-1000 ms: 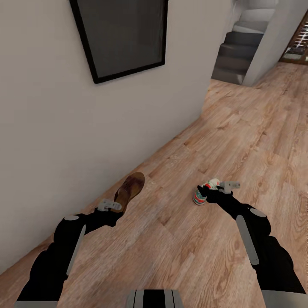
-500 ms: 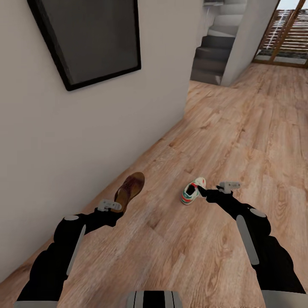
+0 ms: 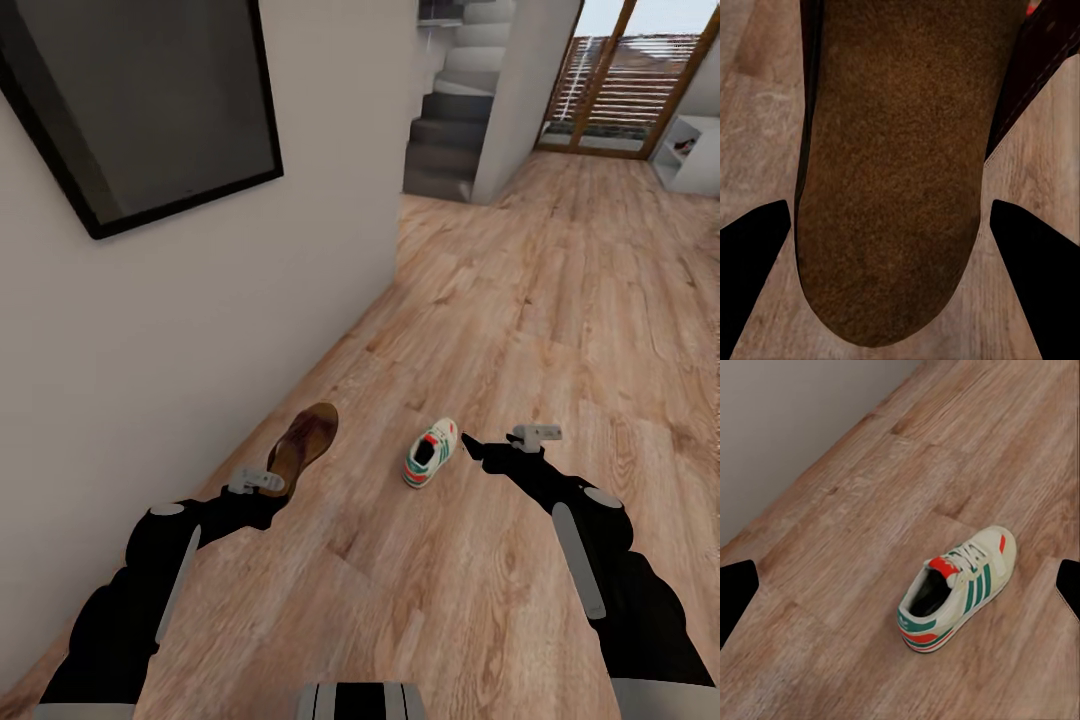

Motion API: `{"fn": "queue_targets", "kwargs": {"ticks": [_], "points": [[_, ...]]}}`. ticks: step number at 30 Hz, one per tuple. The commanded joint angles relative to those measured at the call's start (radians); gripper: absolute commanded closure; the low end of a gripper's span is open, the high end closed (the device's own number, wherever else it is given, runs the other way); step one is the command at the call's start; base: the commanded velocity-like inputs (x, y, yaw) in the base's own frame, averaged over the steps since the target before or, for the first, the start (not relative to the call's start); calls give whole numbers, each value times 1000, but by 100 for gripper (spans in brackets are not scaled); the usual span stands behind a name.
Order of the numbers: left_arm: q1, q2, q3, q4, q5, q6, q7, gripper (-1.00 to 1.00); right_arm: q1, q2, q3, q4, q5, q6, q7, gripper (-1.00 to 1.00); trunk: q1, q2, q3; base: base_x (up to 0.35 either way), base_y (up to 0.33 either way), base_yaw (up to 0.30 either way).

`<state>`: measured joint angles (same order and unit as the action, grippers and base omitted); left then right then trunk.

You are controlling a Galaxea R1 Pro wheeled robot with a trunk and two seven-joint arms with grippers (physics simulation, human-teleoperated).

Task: Pick up the two gym shoes and the two sandals from the corridor floor and place them onto the hallstand (shoe rack) in the corridor, making sure they are on the rack and not on the floor. Arrange them so the two gym shoes are next to each other and the two sandals are next to each other.

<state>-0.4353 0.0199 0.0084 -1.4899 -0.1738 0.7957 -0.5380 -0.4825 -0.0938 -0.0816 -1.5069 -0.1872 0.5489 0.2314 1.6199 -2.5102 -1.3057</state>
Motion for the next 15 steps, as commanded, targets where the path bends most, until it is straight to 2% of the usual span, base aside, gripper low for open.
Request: {"fn": "queue_targets", "kwargs": {"ticks": [1,12,15], "points": [[-1,0,1,-1,-9,2,-10,100,-1,0,-1,-1,-3,6,3,-100,0,0,0,281,204,-241],[0,0,1,-1,-9,2,-9,100,-1,0,-1,-1,-3,6,3,-100,0,0,13,290,206,-241],[-1,0,1,-1,-9,2,-9,100,-1,0,-1,-1,-3,6,3,-100,0,0,17,276,98,-241]]}}
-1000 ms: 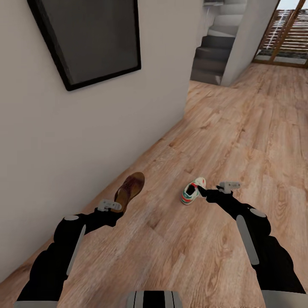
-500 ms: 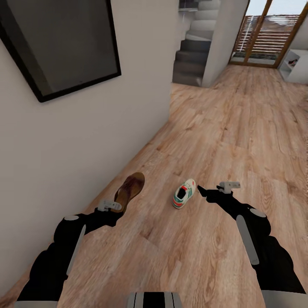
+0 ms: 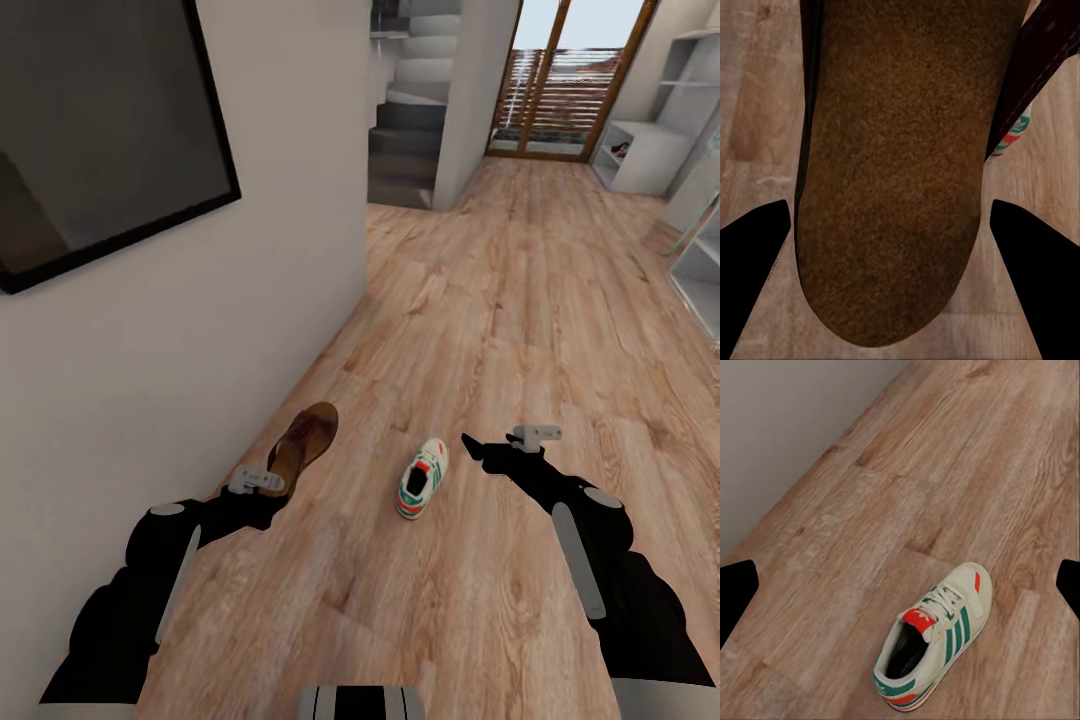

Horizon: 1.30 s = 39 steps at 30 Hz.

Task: Pick up the two gym shoes and the two sandals from the corridor floor and place them onto the hallstand (shoe rack) in the corridor, making sure they are on the rack and not on the floor. Arrange them so the two gym shoes are next to each other and the two sandals are next to each other.

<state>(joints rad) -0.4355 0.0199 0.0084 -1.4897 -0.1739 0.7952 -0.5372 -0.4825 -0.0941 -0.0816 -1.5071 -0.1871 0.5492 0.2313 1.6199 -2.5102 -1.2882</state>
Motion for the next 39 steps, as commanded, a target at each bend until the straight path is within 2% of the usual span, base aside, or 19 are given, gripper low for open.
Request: {"fn": "queue_targets", "kwargs": {"ticks": [1,8,21,39], "points": [[0,0,1,-1,-9,2,-10,100,-1,0,-1,-1,-3,6,3,-100,0,0,0,240,48,-241],[0,0,1,-1,-9,2,-10,100,-1,0,-1,-1,-3,6,3,-100,0,0,9,149,11,-241],[0,0,1,-1,-9,2,-10,100,-1,0,-1,-1,-3,6,3,-100,0,0,24,18,11,-241],[0,0,1,-1,-9,2,-10,100,-1,0,-1,-1,-3,6,3,-100,0,0,45,233,220,-241]]}}
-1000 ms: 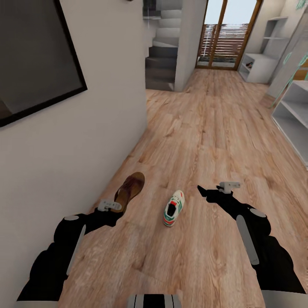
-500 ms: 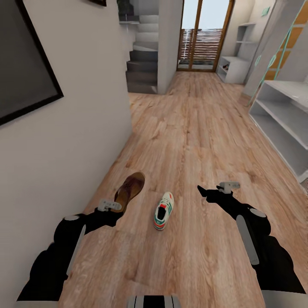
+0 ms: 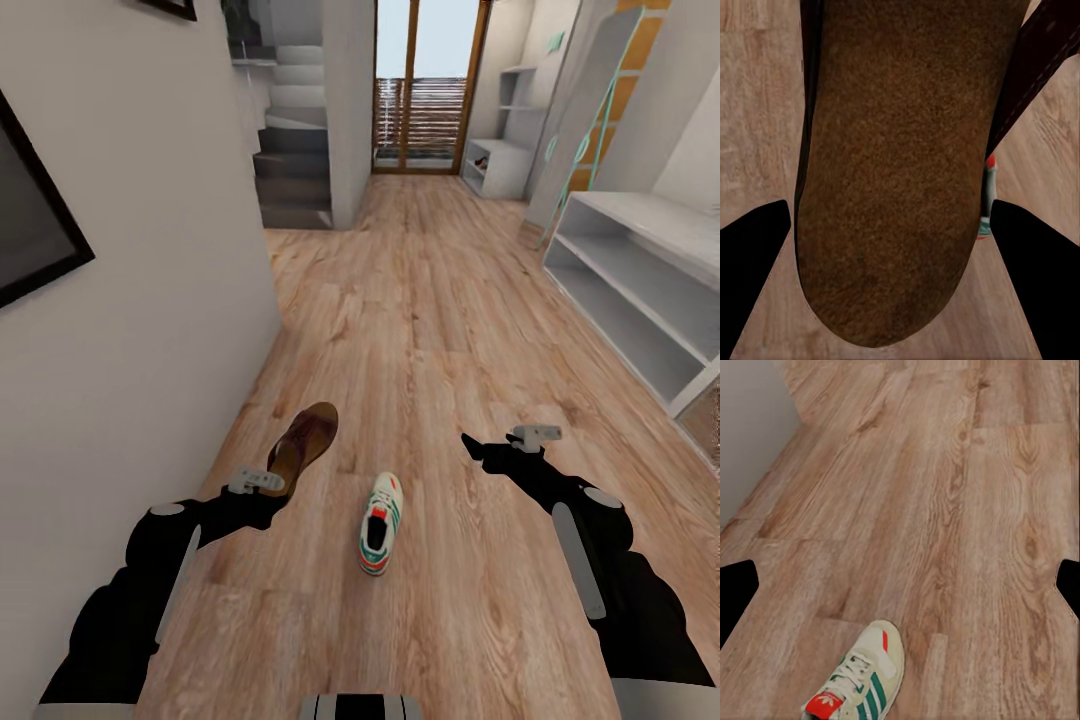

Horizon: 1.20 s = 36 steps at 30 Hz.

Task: Pick up the two gym shoes and the two sandals from the corridor floor and place them onto the hallstand (shoe rack) in the corridor, making sure they are on the rack and not on the floor. Arrange them so the two gym shoes are next to each other and the two sandals are next to each other.

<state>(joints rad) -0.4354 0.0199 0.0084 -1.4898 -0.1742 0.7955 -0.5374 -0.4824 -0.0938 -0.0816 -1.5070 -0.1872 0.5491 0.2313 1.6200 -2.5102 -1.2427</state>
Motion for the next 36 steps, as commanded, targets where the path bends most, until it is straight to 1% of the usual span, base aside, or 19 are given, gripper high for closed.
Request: {"fn": "queue_targets", "kwargs": {"ticks": [1,14,21,28,36], "points": [[-1,0,1,-1,-9,2,-10,100,-1,0,-1,-1,-3,6,3,-100,0,0,0,183,116,-241],[0,0,1,-1,-8,2,-10,100,-1,0,-1,-1,-3,6,3,-100,0,0,16,36,23,-241],[0,0,1,-1,-9,2,-10,100,-1,0,-1,-1,-3,6,3,-100,0,0,23,0,187,-222],[0,0,1,-1,-9,2,-10,100,-1,0,-1,-1,-3,6,3,-100,0,0,25,0,66,-48],[0,0,1,-1,-9,2,-10,100,-1,0,-1,-1,-3,6,3,-100,0,0,25,0,212,-2]]}}
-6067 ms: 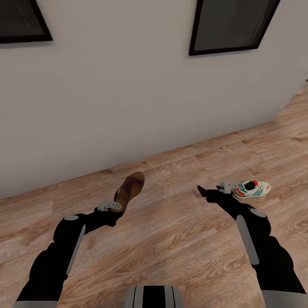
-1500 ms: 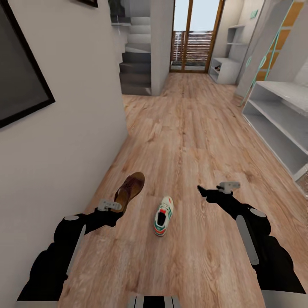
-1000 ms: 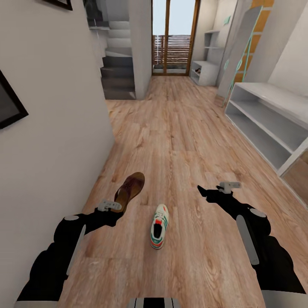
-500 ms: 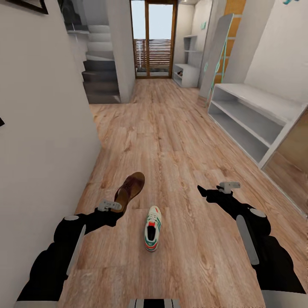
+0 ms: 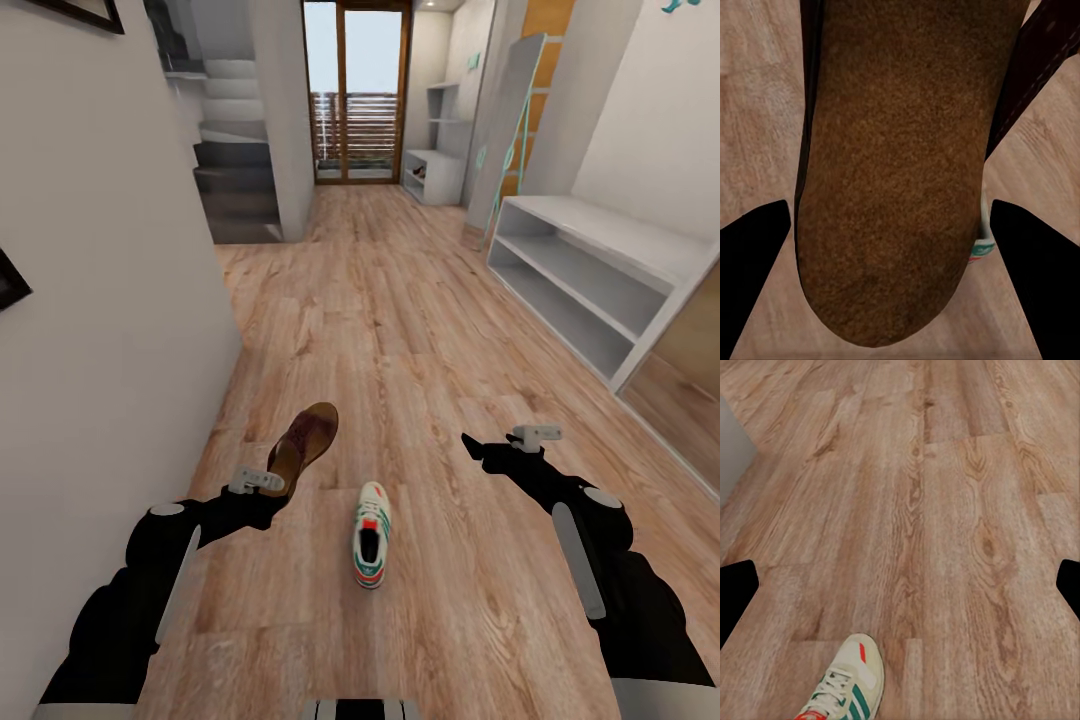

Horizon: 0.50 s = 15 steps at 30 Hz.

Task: Pick up the two gym shoes and the two sandals from the corridor floor and place them onto the hallstand (shoe rack) in the corridor, making sure they are on the rack and not on the floor. Arrange them so the two gym shoes are next to each other and the two sandals are next to each other.

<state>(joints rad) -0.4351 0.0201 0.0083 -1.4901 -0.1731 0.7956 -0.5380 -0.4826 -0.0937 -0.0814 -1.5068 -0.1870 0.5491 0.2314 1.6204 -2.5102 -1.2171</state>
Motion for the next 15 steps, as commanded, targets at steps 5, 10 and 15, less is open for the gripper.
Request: {"fn": "queue_targets", "kwargs": {"ticks": [5,10,15], "points": [[-1,0,1,-1,-10,2,-9,100,-1,0,-2,-1,-3,6,3,-100,0,0,-1,0,36,0],[-1,0,1,-1,-9,2,-10,100,-1,0,-3,-1,-3,7,3,-100,0,0,-1,1,1,0],[-1,0,1,-1,-10,2,-10,100,-1,0,-3,-1,-3,7,3,-100,0,0,-1,143,150,0]]}}
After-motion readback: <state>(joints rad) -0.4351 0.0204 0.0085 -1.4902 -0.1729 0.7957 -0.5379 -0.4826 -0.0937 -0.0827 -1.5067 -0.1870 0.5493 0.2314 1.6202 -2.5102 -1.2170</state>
